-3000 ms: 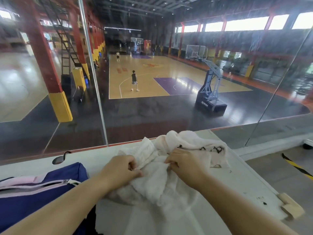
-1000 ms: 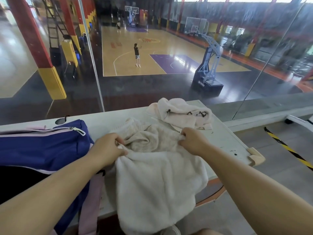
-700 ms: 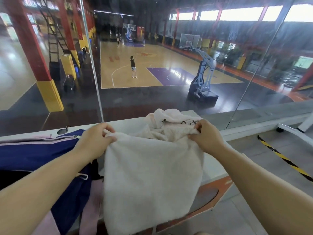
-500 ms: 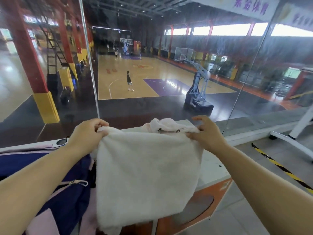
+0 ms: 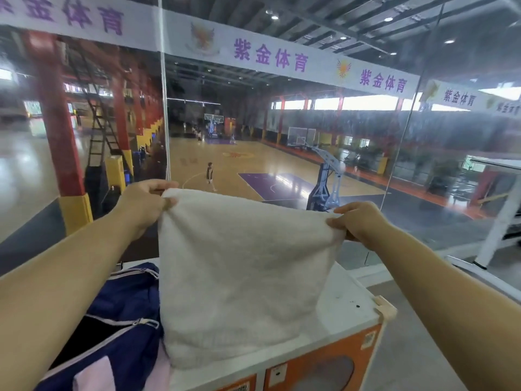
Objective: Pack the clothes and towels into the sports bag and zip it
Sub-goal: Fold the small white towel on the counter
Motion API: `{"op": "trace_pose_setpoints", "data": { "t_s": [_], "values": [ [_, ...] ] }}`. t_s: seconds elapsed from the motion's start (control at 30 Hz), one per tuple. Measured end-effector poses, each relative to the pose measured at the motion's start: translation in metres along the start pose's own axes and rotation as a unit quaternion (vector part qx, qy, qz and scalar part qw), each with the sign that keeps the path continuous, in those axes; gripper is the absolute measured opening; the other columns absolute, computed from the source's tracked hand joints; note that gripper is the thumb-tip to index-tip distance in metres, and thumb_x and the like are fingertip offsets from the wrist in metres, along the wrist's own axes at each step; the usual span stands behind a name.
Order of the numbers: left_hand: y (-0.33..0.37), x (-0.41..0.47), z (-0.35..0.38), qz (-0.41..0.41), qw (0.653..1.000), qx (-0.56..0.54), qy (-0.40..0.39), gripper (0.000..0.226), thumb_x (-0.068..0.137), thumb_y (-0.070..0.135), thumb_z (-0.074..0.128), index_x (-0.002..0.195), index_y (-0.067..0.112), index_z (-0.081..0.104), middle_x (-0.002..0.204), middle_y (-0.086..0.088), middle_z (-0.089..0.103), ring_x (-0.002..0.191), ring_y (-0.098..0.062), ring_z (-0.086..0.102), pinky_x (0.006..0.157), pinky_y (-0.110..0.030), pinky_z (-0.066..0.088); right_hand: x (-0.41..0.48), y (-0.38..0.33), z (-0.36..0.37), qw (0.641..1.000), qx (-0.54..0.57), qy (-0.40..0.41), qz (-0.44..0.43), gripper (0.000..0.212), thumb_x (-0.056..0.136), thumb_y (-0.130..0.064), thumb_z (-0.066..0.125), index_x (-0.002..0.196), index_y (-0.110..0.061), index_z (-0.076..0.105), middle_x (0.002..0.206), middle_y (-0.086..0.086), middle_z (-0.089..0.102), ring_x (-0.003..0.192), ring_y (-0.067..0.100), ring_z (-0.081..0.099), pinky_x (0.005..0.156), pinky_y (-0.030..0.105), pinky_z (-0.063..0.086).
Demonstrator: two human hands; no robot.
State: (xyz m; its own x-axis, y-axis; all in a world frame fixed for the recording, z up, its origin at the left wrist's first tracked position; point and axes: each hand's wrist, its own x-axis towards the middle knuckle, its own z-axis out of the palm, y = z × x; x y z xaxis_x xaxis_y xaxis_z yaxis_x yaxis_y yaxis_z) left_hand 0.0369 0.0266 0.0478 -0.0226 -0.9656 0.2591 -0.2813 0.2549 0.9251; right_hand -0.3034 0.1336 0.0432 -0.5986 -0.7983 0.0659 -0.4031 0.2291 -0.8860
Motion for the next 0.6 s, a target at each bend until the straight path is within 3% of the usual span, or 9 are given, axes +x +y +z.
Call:
{"op": "trace_pose_setpoints", "data": {
  "t_s": [0.07, 0.13, 0.2, 0.3, 0.37, 0.43, 0.53, 0.6],
  "values": [
    [0.004, -0.005, -0.005, -0.013, 0.999, -0.036, -0.018, 0.034, 0.086, -0.003, 0.058, 0.116, 0.012, 0.064, 0.117, -0.009, 0.055, 0.102, -0.025, 0.05, 0.088, -0.034, 0.043, -0.003, -0.003, -0.001, 0.997, -0.077, -0.016, 0.02, 0.014, 0.083, -0.015, 0.07, 0.085, -0.003, 0.063, 0.081, 0.011, 0.061, 0.068, 0.022, 0.059, 0.072, 0.035, 0.056],
    [0.001, -0.009, -0.01, -0.032, 0.997, -0.046, -0.047, 0.033, 0.087, -0.002, 0.058, 0.112, 0.017, 0.065, 0.127, -0.011, 0.052, 0.108, -0.027, 0.049, 0.092, -0.038, 0.045, -0.012, -0.004, 0.0, 0.974, -0.223, -0.001, 0.031, 0.031, 0.086, -0.03, 0.067, 0.069, -0.007, 0.052, 0.066, 0.007, 0.055, 0.055, 0.017, 0.051, 0.052, 0.027, 0.047],
    [-0.005, -0.015, -0.014, -0.056, 0.993, -0.06, -0.084, 0.035, 0.087, -0.003, 0.056, 0.116, 0.016, 0.063, 0.134, -0.014, 0.047, 0.111, -0.028, 0.048, 0.093, -0.039, 0.044, -0.019, -0.002, 0.004, 0.965, -0.26, -0.005, 0.018, 0.035, 0.085, -0.028, 0.066, 0.062, -0.011, 0.047, 0.06, 0.004, 0.05, 0.05, 0.014, 0.047, 0.045, 0.022, 0.038],
    [-0.016, -0.022, -0.016, -0.087, 0.987, -0.076, -0.112, 0.042, 0.089, -0.006, 0.05, 0.128, 0.011, 0.054, 0.139, -0.016, 0.043, 0.112, -0.028, 0.045, 0.093, -0.039, 0.041, -0.027, 0.006, 0.013, 0.965, -0.261, -0.023, 0.002, 0.028, 0.085, -0.023, 0.067, 0.065, -0.01, 0.053, 0.064, 0.005, 0.054, 0.055, 0.017, 0.052, 0.055, 0.028, 0.049],
    [-0.023, -0.025, -0.018, -0.095, 0.987, -0.072, -0.106, 0.042, 0.089, -0.006, 0.05, 0.127, 0.012, 0.056, 0.135, -0.015, 0.047, 0.111, -0.03, 0.047, 0.093, -0.041, 0.043, -0.03, 0.009, 0.018, 0.969, -0.246, -0.014, -0.028, 0.018, 0.085, -0.022, 0.067, 0.081, -0.005, 0.061, 0.078, 0.009, 0.058, 0.072, 0.023, 0.057, 0.075, 0.036, 0.054],
    [-0.029, -0.029, -0.019, -0.091, 0.99, -0.065, -0.085, 0.038, 0.089, -0.003, 0.05, 0.123, 0.012, 0.059, 0.126, -0.011, 0.051, 0.108, -0.029, 0.049, 0.09, -0.042, 0.044, -0.031, 0.009, 0.019, 0.981, -0.19, 0.016, -0.043, 0.023, 0.082, -0.02, 0.071, 0.098, -0.005, 0.064, 0.092, 0.008, 0.058, 0.09, 0.028, 0.06, 0.087, 0.042, 0.052],
    [-0.035, -0.031, -0.022, -0.071, 0.994, -0.067, -0.049, 0.03, 0.09, 0.004, 0.053, 0.115, 0.014, 0.063, 0.111, -0.006, 0.057, 0.094, -0.023, 0.054, 0.083, -0.038, 0.046, -0.032, 0.008, 0.016, 0.997, -0.06, 0.045, -0.018, 0.025, 0.074, -0.008, 0.078, 0.097, -0.008, 0.067, 0.097, 0.013, 0.062, 0.089, 0.033, 0.064, 0.081, 0.046, 0.056],
    [-0.036, -0.029, -0.026, -0.061, 0.995, -0.07, -0.029, 0.024, 0.089, 0.007, 0.056, 0.108, 0.017, 0.066, 0.108, -0.006, 0.059, 0.095, -0.024, 0.055, 0.085, -0.038, 0.048, -0.032, 0.006, 0.013, 0.998, -0.011, 0.06, -0.02, 0.027, 0.07, -0.002, 0.081, 0.092, -0.01, 0.068, 0.099, 0.015, 0.064, 0.088, 0.035, 0.065, 0.078, 0.047, 0.057]
  ]
}}
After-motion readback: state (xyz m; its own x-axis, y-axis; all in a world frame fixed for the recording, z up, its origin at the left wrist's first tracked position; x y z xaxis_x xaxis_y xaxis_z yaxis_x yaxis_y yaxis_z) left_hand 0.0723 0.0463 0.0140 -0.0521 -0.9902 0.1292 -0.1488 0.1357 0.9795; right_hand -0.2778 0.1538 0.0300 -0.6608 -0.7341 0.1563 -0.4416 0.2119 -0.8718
